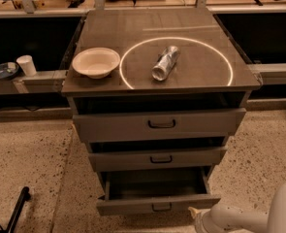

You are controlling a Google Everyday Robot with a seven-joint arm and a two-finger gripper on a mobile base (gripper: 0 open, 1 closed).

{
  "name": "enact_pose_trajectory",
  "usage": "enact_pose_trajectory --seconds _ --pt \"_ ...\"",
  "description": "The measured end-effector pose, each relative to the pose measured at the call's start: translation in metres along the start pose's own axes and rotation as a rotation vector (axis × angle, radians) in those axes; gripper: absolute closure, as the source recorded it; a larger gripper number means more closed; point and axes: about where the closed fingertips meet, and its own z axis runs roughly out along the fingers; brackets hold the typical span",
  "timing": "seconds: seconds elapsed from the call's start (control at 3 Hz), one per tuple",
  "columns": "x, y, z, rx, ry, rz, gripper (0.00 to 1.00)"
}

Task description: Close bottom drawer

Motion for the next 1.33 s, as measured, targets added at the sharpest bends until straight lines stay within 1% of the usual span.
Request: enact_pose_trajectory --seconds 0.33,0.67,1.0,1.33 --pt "-0.002 -0.004 0.003 0.023 -0.055 -0.014 0.19" --pt "-0.002 -0.021 0.007 0.065 -0.157 -0.041 0.42" --pt "-0.012 -0.039 0.012 0.090 -0.238 -0.129 0.65" --pt "-0.028 -0.055 0.024 0.099 -0.292 -0.208 0.89"
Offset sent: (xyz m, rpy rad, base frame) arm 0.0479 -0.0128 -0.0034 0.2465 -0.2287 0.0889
